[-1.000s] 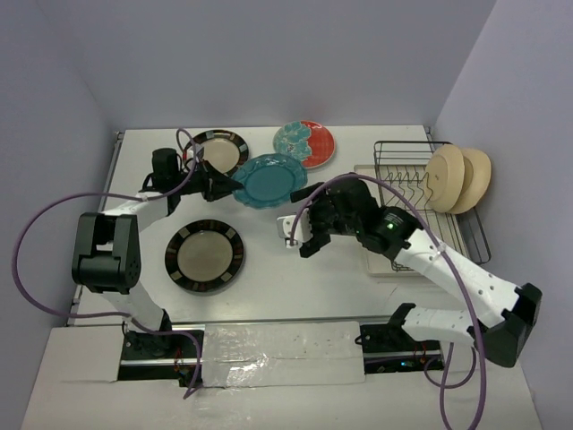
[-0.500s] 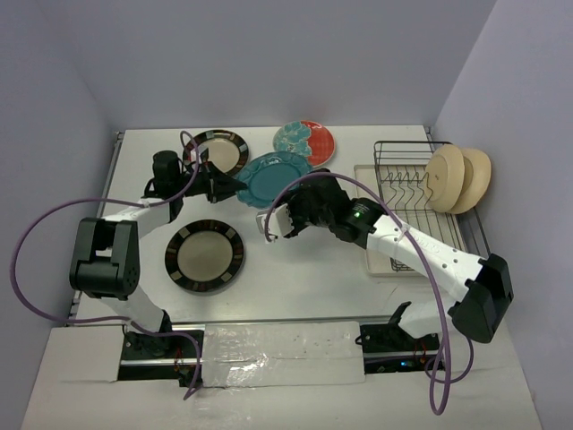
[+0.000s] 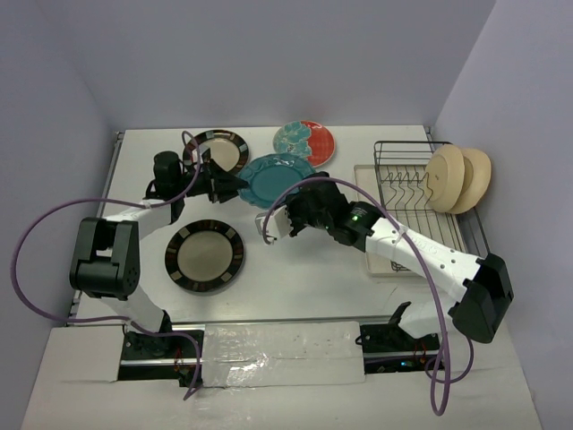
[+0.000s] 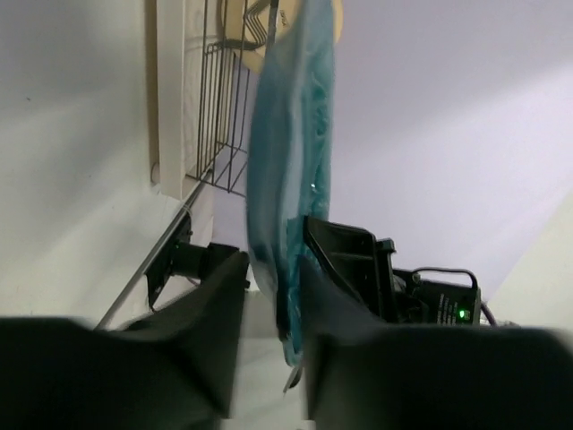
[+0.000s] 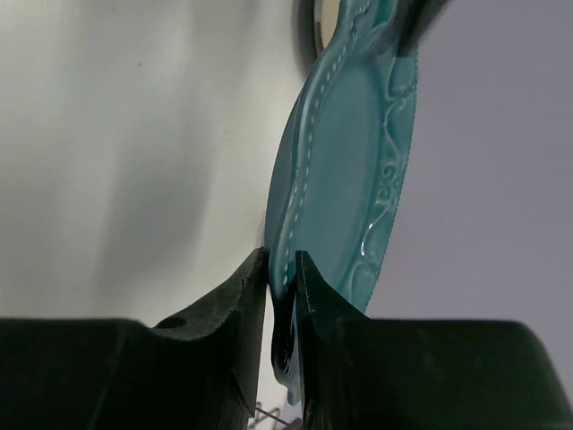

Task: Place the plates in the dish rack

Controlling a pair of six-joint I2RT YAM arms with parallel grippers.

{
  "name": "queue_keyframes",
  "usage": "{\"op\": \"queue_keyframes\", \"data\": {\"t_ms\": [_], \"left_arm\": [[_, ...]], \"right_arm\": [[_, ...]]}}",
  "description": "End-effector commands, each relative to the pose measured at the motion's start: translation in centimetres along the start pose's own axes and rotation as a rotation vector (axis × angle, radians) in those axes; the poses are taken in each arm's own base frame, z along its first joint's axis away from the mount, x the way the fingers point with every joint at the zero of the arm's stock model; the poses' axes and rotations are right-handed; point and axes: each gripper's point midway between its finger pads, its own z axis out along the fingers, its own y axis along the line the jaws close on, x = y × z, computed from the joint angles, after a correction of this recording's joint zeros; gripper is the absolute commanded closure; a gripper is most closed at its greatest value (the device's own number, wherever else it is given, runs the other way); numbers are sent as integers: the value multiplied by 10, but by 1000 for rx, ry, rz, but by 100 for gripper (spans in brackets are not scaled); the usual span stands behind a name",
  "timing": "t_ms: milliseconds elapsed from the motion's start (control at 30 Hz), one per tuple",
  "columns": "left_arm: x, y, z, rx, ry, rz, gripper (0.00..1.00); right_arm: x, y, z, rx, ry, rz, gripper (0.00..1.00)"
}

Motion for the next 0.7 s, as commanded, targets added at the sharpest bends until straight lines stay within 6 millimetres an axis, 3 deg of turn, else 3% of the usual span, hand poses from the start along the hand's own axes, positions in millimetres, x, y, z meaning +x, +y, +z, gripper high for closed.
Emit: {"op": "queue_keyframes", "data": {"t_ms": [0,67,167,267,433,500,667], "left_arm": [[19,-41,-2,69,92,90,55],[15,-33,0,34,77,129,27],[5,-23,0,-29,36,162,1],[-14,-24,-8,-64,-40,211,1],[-57,-29,-46,-151,-202,359,1],[-64,-29,-55,-219,-230,375,1],[-65,-34,-67,-305,-259,550,1]], "right_arm": [[-11,-32,-17,99,-35,54,100],[-14,-34,-21,101,-47,82,100],[-18,-32,-27,88,-63,130,100],[-17,-32,-36,94,-68,200,100],[-7,-45,-61,111,-88,490,100],[-10,-58,-76,113,-135,602,100],[10,-86,-112,137,-238,1008,100]]}}
